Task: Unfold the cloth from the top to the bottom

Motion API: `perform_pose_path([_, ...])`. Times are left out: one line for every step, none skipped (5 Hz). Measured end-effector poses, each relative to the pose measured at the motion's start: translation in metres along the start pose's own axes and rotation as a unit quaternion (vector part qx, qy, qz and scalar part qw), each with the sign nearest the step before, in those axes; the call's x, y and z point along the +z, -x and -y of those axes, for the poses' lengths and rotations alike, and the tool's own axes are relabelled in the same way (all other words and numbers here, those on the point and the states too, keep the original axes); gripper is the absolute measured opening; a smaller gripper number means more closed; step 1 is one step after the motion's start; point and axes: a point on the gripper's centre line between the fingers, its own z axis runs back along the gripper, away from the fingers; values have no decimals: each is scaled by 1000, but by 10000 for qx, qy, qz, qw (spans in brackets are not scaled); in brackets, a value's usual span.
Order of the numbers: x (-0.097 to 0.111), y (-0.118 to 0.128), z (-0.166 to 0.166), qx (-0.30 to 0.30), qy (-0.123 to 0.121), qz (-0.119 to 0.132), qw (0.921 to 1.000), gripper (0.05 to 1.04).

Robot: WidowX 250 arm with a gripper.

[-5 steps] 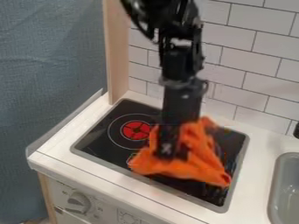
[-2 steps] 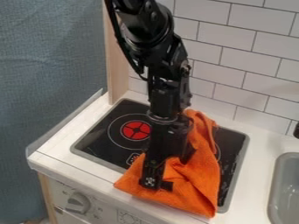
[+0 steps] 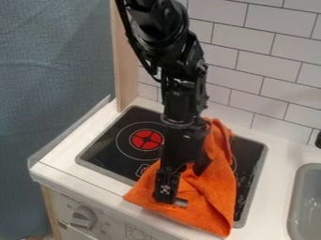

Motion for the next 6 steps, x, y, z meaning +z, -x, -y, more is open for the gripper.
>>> perform_pose_path([3,-3,0,13,36,48,10000,1016])
perform_pose_path([27,-9,-3,29,-221,265,9994,1008])
perform_pose_path([51,-18,-9,47,-459,528,9975,999])
perform_pose_path([70,-26,-18,19,-803,728,9941,999])
perform_pose_path([71,-26,-18,35,-821,745,9938,999])
perform_pose_path([71,-26,-18,32,-818,750,9938,999])
